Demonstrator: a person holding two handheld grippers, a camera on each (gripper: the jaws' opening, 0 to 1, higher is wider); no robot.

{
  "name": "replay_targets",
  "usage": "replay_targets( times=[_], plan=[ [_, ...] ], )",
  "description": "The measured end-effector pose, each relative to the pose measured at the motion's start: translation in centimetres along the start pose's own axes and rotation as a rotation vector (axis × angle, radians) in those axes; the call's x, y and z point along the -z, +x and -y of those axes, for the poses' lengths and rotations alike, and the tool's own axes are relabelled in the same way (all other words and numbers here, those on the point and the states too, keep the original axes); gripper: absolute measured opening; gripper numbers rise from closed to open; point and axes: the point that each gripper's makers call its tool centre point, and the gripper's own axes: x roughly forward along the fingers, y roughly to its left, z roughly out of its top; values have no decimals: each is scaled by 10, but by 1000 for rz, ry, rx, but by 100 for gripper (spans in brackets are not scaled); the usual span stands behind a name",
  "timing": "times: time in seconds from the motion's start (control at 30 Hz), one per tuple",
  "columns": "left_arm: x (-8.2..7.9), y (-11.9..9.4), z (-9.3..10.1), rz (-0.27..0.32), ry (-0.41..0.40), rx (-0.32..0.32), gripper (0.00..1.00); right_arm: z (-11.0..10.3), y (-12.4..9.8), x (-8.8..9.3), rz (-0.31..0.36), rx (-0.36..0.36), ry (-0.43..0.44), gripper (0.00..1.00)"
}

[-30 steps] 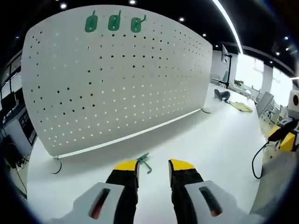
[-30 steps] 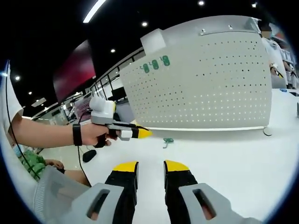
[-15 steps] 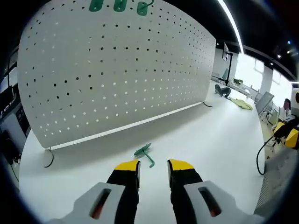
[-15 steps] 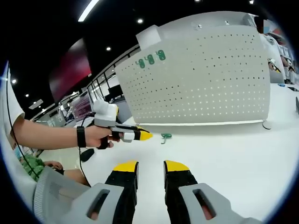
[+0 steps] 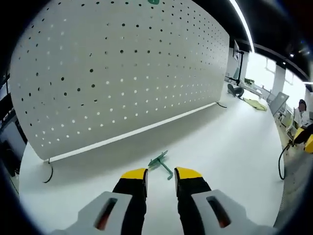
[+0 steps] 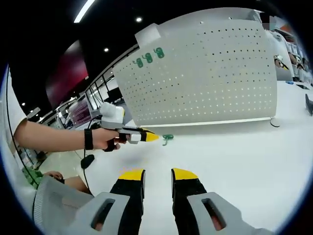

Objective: Insert the hook assembly into the mounting plate slot until the hook locks in place.

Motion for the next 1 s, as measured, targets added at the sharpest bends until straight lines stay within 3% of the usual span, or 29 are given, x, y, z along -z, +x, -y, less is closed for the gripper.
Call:
replay_targets(
  times=[0.5, 0.7, 1.0],
  plan=[
    [3, 23, -9, -18, 38, 10, 18, 4, 1, 11, -26, 27, 54, 20],
    [6, 33, -14, -25, 54, 17, 16, 3, 2, 17, -56, 32, 32, 20],
    [6, 38, -8, -15, 86, 76, 13, 5, 4, 20, -80, 38, 32, 19]
  ],
)
